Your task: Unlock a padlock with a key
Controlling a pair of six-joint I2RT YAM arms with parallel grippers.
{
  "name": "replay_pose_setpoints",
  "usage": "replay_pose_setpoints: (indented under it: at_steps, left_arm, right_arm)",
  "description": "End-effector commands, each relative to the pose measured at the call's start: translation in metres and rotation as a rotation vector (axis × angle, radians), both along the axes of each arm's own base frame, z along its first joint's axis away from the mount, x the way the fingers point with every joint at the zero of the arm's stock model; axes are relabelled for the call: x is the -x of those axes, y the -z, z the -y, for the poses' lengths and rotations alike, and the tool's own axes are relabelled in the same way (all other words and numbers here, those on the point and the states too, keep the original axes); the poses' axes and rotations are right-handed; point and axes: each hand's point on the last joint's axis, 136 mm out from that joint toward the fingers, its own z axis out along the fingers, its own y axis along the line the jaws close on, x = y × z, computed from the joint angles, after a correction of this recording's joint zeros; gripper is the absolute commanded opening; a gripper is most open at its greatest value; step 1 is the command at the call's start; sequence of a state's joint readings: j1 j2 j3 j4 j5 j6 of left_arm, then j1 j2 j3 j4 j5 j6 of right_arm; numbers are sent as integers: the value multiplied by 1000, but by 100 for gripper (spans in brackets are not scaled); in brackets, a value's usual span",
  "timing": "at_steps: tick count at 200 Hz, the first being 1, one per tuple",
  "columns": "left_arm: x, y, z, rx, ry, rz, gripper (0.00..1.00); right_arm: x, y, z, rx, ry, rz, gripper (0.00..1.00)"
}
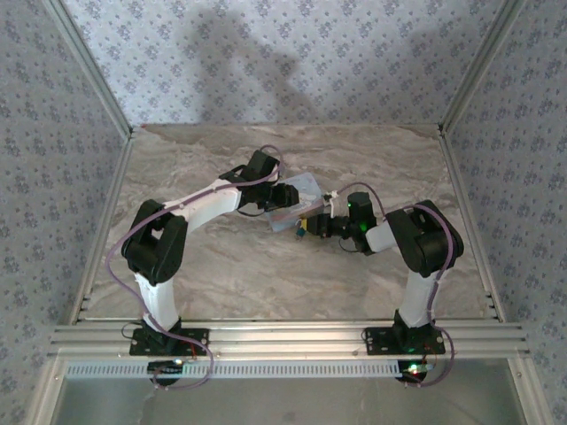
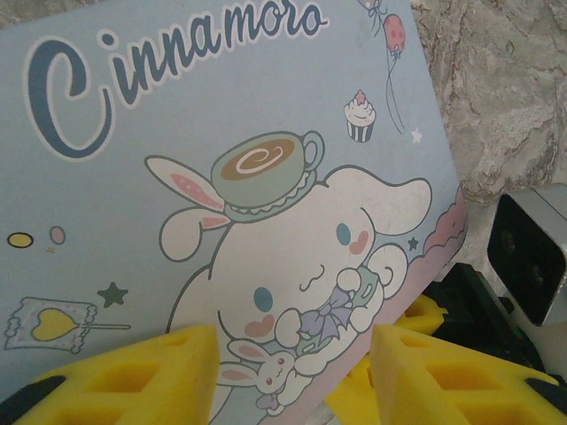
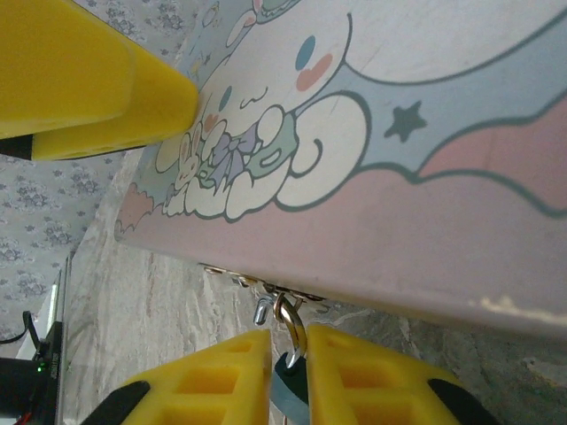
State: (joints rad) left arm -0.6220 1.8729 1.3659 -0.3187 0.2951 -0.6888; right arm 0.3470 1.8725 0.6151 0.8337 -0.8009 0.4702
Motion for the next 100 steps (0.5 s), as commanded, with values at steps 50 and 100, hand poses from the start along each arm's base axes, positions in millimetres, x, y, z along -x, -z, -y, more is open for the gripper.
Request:
replay_pose_setpoints:
  at_steps: [50,100]
  left_arm:
    - [2,16,-12,-55,-16,-23,49]
    - [5,20,-14,-59,-21,-27,49]
  right_arm:
    - [6,6,0,-1,-25,-18,10]
    - [0,1,5,-29,30,-18,4]
